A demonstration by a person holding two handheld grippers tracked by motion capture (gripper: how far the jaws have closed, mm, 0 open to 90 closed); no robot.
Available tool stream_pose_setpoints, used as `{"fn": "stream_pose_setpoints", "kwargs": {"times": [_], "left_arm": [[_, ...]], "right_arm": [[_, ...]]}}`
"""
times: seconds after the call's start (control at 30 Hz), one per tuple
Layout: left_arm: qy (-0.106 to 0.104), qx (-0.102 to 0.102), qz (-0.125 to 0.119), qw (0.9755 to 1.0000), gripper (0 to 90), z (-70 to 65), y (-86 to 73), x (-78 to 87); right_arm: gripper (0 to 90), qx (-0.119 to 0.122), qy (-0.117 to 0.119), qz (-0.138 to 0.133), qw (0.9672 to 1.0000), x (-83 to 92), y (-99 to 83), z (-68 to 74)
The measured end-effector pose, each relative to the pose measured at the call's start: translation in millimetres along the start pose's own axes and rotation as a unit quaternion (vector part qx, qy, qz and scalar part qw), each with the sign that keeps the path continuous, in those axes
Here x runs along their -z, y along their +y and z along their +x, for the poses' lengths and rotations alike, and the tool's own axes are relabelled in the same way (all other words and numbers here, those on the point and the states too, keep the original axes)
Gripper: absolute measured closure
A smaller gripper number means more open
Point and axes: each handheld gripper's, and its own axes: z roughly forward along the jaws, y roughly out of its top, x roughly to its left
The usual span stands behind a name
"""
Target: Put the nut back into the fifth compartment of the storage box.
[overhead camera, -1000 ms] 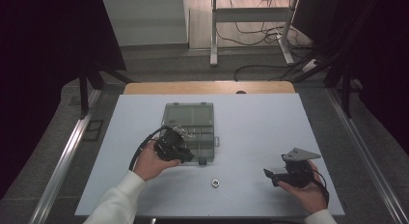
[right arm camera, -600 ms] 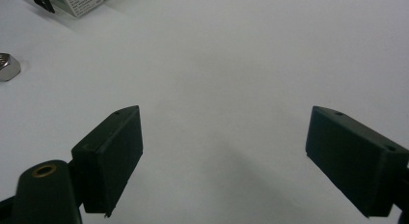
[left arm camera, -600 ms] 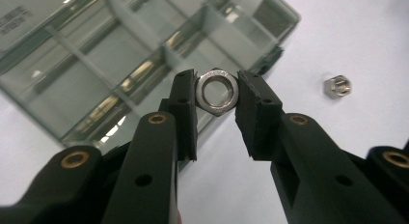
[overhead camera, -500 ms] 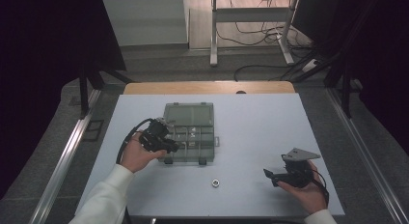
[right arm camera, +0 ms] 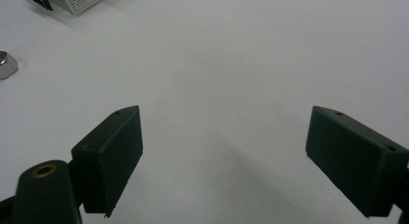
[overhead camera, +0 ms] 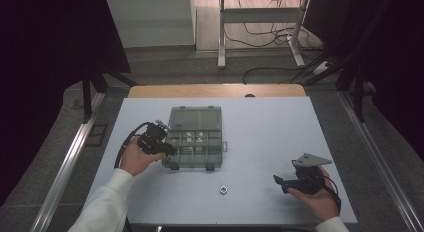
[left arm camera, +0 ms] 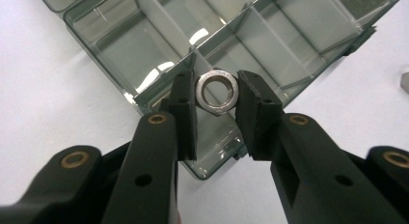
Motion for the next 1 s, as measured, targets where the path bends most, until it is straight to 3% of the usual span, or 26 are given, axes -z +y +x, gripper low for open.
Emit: {"fn": "stream_pose_setpoints", "kwargs": {"times": [0.4, 0.53, 0.6, 0.73, 1.0], "left_arm": [[0.002, 0.0, 0.001, 1.0, 68.2, 1.2, -0.4, -4.6], [0.013, 0.002, -0.015, 0.9998, 39.6, -2.5, 0.6, -0.3], [0.013, 0.0, -0.027, 0.9995, 30.3, -6.1, 0.6, 2.6], [0.017, -0.014, -0.043, 0.9988, 20.5, -18.2, -0.3, 6.3], [-0.025, -0.071, -0.048, 0.996, 18.2, -58.1, -5.6, -2.2]], "right_arm": [[13.2, 0.0, 0.001, 0.001, 1.0, -0.3, -0.2, 0.3], [13.2, 0.0, 0.001, 0.001, 1.0, -0.4, -0.2, 0.3], [13.2, 0.0, 0.001, 0.002, 1.0, -0.5, -0.3, 0.3], [13.2, 0.0, 0.001, 0.002, 1.0, -0.7, -0.2, 0.6], [13.2, 0.0, 0.001, 0.001, 1.0, -0.6, -0.2, 0.7]]}}
